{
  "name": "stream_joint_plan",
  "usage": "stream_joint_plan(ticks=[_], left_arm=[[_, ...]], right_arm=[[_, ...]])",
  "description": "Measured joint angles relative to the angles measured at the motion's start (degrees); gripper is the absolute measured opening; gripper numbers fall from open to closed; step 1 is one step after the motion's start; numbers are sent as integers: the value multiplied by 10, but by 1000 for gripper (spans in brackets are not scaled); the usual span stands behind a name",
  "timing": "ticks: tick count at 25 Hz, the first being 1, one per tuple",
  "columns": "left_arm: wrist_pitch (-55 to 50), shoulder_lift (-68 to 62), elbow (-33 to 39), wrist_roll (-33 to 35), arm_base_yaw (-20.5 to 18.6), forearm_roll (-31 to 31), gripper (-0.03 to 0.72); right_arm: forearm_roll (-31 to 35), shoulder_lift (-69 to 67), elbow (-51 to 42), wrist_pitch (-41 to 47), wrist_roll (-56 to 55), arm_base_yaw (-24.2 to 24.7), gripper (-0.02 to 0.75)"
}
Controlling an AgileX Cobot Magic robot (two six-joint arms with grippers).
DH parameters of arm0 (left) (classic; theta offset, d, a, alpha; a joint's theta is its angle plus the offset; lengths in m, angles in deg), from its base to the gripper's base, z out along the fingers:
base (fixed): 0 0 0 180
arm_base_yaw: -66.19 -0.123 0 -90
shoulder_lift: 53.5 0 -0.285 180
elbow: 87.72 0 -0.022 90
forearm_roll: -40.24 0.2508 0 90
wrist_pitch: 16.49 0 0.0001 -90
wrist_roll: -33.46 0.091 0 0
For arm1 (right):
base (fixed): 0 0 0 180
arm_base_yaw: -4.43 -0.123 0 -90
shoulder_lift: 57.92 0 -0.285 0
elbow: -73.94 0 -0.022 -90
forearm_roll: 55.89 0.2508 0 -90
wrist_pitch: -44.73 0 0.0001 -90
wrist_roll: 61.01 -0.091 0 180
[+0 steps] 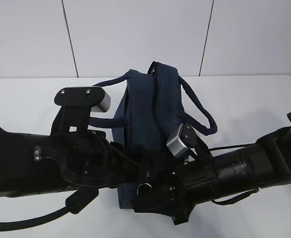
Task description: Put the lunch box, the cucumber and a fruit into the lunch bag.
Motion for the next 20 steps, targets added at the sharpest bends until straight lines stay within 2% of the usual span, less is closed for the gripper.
stream_joint_plan(ticks=[20], left_arm=[[0,0,0,0,0,0,3]], right_arm=[[0,0,0,0,0,0,232]])
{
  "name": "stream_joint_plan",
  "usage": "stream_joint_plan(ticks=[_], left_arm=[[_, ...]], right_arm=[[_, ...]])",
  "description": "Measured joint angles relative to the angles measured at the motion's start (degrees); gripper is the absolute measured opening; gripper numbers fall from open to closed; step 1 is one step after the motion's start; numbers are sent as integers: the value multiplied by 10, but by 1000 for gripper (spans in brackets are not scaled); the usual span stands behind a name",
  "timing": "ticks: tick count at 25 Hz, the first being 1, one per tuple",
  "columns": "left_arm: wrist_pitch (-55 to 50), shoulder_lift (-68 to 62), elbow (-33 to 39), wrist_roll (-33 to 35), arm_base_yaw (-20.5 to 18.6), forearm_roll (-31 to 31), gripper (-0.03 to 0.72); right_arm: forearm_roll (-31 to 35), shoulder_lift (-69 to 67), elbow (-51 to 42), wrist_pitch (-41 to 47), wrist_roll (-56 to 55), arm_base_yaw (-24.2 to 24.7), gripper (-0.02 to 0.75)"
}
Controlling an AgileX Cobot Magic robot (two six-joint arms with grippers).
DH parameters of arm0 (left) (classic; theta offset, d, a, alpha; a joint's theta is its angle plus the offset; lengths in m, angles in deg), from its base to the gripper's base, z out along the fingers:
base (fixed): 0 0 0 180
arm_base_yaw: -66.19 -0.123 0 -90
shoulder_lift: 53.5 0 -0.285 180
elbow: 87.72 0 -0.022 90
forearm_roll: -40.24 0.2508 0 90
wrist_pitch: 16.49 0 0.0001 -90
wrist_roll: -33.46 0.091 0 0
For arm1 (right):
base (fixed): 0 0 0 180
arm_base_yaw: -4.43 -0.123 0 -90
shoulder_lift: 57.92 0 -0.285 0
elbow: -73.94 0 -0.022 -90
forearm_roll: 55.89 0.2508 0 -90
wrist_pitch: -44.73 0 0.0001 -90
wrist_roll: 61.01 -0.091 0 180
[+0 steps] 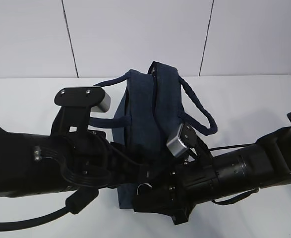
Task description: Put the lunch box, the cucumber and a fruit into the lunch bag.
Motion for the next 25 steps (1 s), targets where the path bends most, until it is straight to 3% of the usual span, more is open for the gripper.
stream_joint_plan(ticks=[3,5,8,17,25], left_arm=[[-1,0,0,0,0,0,3],[-1,0,0,0,0,0,2],[-2,0,0,0,0,0,2],[-3,0,0,0,0,0,3],[-3,0,0,0,0,0,3]], right_arm=[[1,0,0,-1,0,0,149],[1,0,0,-1,0,0,39],[3,0,0,-3,0,0,-9],[3,0,0,-5,0,0,-9],[3,0,1,-3,0,0,76]])
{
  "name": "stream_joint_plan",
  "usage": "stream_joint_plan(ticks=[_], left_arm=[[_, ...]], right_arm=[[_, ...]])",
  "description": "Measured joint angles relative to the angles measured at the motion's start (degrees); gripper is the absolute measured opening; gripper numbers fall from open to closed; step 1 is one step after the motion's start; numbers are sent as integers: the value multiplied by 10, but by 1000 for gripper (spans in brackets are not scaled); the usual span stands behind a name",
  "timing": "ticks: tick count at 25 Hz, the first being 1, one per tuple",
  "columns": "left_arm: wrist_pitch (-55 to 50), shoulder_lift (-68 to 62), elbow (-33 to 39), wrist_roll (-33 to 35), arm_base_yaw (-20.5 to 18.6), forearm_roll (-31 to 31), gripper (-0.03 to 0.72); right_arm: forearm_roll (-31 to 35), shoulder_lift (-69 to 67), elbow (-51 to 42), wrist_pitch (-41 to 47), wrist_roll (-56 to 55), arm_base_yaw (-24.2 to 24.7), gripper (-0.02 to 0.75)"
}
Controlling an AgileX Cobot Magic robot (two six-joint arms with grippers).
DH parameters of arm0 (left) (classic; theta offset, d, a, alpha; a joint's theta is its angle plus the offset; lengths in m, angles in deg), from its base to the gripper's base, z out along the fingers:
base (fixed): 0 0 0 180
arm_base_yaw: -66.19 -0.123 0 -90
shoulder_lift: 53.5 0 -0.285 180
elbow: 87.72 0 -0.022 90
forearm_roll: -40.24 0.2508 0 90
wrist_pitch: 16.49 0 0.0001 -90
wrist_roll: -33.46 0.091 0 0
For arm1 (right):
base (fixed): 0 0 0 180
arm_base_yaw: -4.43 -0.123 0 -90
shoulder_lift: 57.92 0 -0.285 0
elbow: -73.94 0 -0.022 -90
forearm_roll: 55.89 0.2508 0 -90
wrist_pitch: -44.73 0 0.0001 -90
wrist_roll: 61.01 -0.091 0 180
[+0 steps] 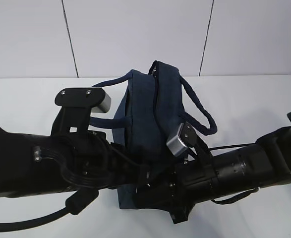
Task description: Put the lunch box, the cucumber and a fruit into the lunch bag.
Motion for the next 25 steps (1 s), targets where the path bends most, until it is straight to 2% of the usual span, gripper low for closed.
stream_joint_plan(ticks=[14,19,25], left_arm=[[0,0,0,0,0,0,3],[0,0,0,0,0,0,3],[-1,0,0,0,0,0,3]], right_arm=[[-3,0,11,-3,-26,0,83],[-3,0,11,-7,-34,0,-6],[-3,0,13,-13,-44,0,-13]])
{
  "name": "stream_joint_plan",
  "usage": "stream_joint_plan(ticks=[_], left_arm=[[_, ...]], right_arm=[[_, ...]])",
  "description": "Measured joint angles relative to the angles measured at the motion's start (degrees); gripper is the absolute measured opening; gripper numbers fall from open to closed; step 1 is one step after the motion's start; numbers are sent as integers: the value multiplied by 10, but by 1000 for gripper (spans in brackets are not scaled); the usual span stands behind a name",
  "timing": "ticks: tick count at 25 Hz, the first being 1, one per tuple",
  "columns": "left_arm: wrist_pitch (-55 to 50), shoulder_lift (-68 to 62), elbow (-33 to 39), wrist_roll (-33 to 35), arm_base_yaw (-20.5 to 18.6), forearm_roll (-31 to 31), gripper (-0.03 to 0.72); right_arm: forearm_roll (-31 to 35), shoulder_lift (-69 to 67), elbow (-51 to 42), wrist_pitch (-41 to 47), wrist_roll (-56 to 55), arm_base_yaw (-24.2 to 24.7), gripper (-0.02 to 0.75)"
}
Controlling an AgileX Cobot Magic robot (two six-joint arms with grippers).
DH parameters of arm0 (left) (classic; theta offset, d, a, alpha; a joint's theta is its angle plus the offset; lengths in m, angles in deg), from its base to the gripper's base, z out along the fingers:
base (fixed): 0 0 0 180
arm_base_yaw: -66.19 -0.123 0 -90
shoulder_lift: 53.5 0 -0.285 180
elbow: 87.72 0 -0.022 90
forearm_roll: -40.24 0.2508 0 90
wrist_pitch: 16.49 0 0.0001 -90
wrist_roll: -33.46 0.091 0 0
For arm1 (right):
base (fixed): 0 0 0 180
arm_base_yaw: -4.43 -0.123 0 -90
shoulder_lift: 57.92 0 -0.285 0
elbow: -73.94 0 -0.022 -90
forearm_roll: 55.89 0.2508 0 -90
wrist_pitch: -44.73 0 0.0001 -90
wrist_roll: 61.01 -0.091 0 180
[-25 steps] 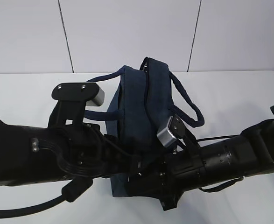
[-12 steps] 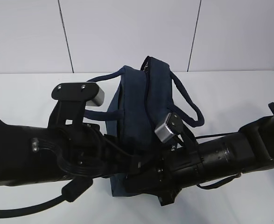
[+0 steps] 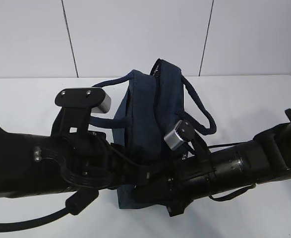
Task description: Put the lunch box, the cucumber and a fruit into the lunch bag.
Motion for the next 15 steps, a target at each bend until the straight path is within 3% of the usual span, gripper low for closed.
stream_joint_plan(ticks=[15], left_arm=[[11,0,0,0,0,0,3]], right_arm=[[-10,0,-1,-16,-44,0,-13]])
